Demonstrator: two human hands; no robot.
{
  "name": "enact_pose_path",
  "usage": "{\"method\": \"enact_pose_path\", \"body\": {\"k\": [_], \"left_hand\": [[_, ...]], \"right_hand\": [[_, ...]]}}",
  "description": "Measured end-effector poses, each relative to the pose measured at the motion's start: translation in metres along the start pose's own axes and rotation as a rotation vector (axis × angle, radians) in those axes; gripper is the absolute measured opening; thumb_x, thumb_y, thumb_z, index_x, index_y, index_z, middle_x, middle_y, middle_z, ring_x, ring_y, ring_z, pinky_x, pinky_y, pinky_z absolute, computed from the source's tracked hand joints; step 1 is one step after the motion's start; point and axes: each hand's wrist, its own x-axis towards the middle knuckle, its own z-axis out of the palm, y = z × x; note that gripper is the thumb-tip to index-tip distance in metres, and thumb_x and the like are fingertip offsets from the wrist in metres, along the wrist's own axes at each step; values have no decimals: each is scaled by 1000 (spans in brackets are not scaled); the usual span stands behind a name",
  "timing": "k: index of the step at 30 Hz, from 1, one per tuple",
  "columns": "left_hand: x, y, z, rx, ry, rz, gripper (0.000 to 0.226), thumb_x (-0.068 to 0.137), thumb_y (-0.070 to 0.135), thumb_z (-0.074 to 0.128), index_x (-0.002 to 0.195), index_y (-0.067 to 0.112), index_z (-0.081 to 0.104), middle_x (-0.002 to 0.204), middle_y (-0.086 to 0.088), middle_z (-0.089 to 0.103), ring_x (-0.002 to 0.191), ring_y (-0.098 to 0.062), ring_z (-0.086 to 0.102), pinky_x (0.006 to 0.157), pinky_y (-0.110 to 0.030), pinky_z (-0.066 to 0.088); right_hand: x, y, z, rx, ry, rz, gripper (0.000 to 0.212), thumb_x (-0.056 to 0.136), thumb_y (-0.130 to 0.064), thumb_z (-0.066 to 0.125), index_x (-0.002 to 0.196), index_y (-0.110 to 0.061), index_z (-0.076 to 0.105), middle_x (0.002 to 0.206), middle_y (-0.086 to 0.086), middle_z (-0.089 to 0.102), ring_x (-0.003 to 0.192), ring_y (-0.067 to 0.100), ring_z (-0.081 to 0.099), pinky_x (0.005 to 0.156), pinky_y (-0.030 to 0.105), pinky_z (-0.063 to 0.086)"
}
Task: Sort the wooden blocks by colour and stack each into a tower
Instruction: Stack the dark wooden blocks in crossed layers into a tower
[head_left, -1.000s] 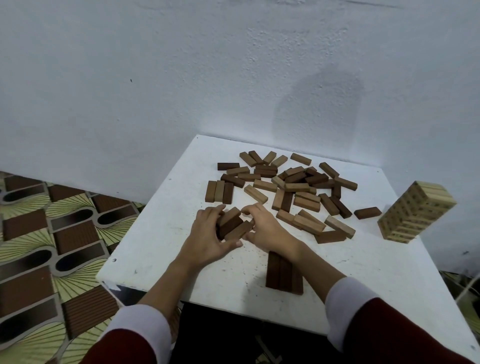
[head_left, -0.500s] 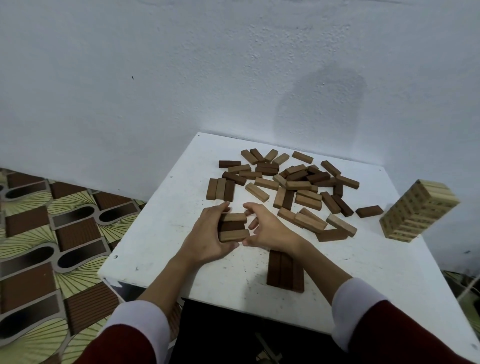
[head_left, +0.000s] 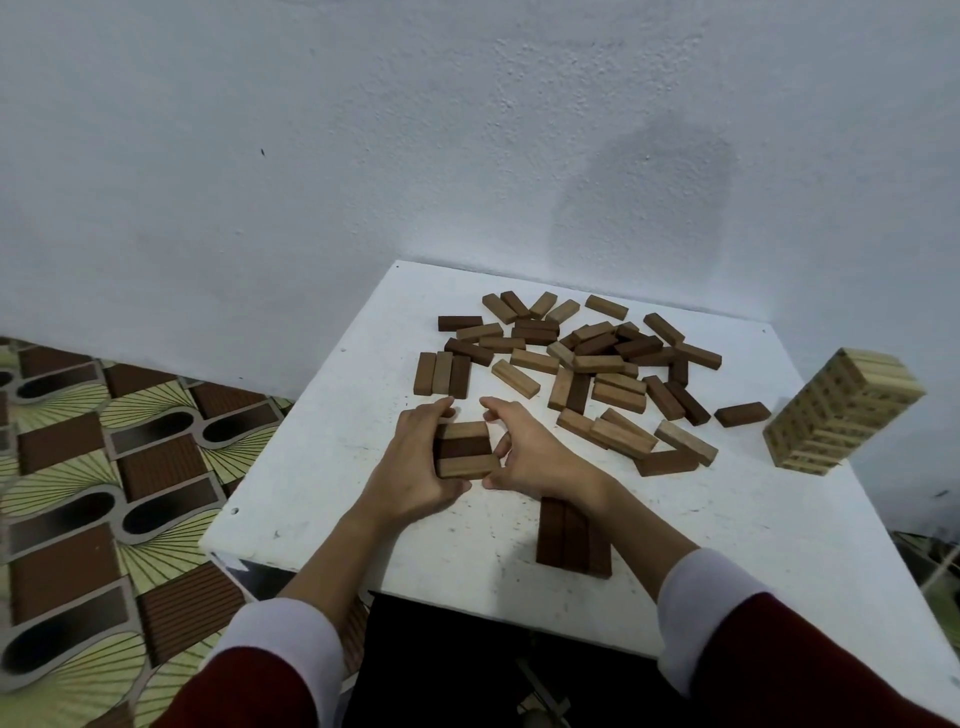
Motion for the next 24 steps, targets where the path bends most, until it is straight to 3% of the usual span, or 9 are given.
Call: {"method": "enact_pose_path", "body": {"k": [10, 16, 19, 24], "left_hand": [[0, -1, 1, -9, 9, -3, 88, 61, 27, 70, 139, 18, 32, 120, 12, 44, 114, -4, 37, 88, -10, 34], [0, -1, 0, -15, 10, -1, 87, 61, 27, 70, 139, 17, 33, 120, 11, 43, 114, -5, 36, 89, -12, 35], [0, 1, -1, -17, 2, -3, 88, 60, 28, 68, 139, 16, 33, 121, 8, 43, 112, -3, 35, 86, -6, 33], [-1, 4, -2, -15, 2, -3, 88, 60, 30, 68, 139, 15, 33, 116, 7, 42, 110, -5, 37, 82, -3, 32]], "right_hand": [[-1, -3, 2, 1, 32, 36, 89, 70, -7, 80, 143, -17, 29, 138, 5, 26, 99, 16, 47, 73, 21, 48], [0, -4, 2, 12, 25, 24, 84, 69, -6, 80, 140, -14, 35, 134, 4, 26, 99, 17, 45, 72, 20, 48], [0, -6, 2, 4, 17, 11, 84, 70, -6, 79, 140, -14, 34, 135, 5, 27, 98, 15, 45, 69, 17, 46], [1, -6, 3, -51, 12, -33, 83, 71, -6, 78, 141, -13, 34, 135, 5, 38, 97, 10, 41, 74, 17, 38]]}}
